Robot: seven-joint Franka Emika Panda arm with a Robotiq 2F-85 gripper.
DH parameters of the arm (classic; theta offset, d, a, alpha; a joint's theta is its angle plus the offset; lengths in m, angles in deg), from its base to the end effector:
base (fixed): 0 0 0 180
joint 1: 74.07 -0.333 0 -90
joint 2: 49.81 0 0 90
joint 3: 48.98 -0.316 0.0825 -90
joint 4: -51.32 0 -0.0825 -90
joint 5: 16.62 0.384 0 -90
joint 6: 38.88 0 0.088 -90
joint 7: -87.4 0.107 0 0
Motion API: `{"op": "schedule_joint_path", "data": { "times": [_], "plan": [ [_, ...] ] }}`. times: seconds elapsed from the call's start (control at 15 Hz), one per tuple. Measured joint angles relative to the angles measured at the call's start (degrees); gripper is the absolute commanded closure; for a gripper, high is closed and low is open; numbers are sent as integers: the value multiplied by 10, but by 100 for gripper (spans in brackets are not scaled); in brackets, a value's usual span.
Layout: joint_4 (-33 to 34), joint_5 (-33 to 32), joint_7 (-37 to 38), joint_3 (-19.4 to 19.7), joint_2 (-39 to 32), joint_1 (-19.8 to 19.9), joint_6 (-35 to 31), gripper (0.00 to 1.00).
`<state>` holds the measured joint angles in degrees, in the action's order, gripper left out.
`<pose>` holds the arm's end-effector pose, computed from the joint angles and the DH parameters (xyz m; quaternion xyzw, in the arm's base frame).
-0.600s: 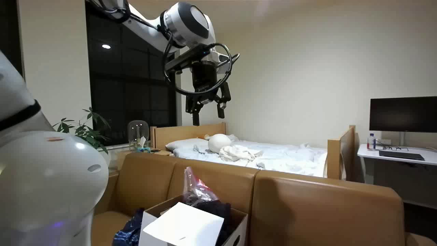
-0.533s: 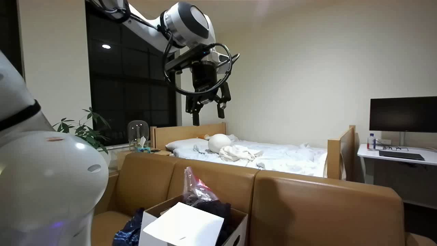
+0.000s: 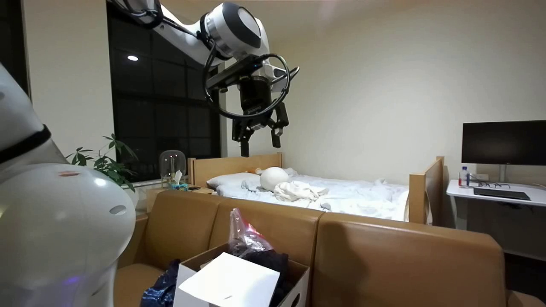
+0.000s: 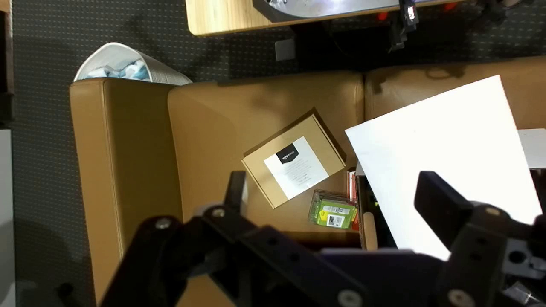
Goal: Remove the white paper bag from the box and put it on the right side of the sofa
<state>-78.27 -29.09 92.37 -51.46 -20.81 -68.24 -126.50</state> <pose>0.3719 -0.0434 0.5387 0.9842 -0.0676 -0.1112 0.1200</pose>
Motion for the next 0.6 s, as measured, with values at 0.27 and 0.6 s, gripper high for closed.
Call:
{"op": "schedule_joint_path", "data": {
  "times": [0.27, 0.6],
  "plan": [
    [4, -3, -1, -6, -5, -24, -2, 0],
    [15, 0, -4, -57, -96, -105, -44, 0]
  ]
}}
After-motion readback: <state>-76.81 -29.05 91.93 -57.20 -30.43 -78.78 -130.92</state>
